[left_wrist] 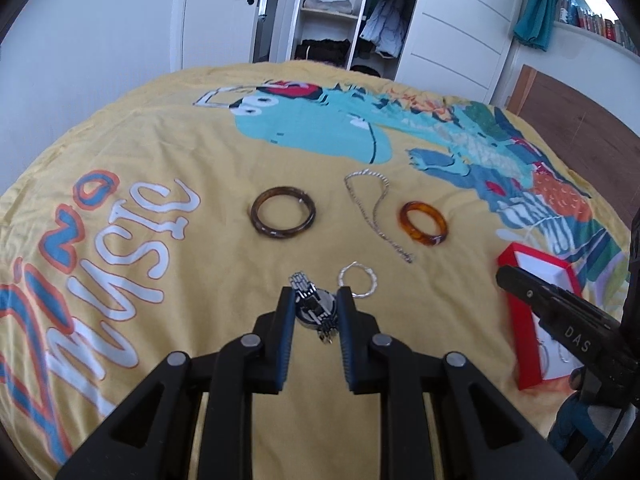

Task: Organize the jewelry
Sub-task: 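Carry the charm and ring into the red box and open both tools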

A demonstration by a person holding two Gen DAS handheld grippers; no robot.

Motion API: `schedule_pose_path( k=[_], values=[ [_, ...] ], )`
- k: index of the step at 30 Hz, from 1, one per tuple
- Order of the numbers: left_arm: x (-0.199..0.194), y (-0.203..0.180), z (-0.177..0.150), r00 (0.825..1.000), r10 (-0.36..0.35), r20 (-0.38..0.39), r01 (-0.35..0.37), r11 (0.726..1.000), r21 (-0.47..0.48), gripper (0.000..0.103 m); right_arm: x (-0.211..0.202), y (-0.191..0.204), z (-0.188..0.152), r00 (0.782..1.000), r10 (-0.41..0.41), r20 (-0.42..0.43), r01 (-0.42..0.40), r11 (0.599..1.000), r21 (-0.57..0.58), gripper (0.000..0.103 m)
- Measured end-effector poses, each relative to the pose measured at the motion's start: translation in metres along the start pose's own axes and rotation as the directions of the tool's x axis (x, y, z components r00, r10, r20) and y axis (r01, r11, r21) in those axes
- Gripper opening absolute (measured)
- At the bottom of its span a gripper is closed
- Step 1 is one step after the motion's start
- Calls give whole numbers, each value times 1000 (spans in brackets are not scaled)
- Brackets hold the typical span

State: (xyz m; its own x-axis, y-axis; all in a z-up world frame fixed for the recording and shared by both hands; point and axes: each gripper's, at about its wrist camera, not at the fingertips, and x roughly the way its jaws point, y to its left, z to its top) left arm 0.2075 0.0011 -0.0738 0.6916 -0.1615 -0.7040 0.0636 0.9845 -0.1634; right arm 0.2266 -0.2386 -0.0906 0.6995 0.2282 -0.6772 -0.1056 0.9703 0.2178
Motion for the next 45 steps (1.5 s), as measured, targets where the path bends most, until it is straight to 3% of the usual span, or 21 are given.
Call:
schedule_pose_path(
  k=[12, 22, 27, 34, 35, 36, 45],
  values=[
    [-83, -67, 0, 995, -90, 47, 86, 993, 76, 19, -105, -42, -8, 993, -73, 91, 67, 996, 67, 19],
    [-81, -157, -9, 979, -201, -27, 203, 964, 172, 19, -154, -117, -36, 984, -153, 91, 139, 979, 151, 19],
    [-51, -205, -7, 971, -227, -75, 238, 944, 230, 19, -145, -155, -38, 984, -168, 57, 156, 973, 167, 19],
    [22, -261, 1, 966, -216, -142, 248, 929, 275, 19, -99, -199, -11, 986, -166, 15, 162, 977, 138, 19],
    [31, -265, 1, 965, -216, -149, 250, 927, 278, 6, -92, -203, -7, 987, -162, 11, 159, 978, 135, 19],
    [43, -270, 1, 963, -215, -166, 255, 925, 281, 3, -85, -208, -3, 987, -159, 6, 156, 979, 132, 19],
    [111, -292, -12, 947, -209, -245, 274, 922, 272, 3, -7, -242, 13, 979, -161, -122, 175, 978, 114, 19]
  ],
)
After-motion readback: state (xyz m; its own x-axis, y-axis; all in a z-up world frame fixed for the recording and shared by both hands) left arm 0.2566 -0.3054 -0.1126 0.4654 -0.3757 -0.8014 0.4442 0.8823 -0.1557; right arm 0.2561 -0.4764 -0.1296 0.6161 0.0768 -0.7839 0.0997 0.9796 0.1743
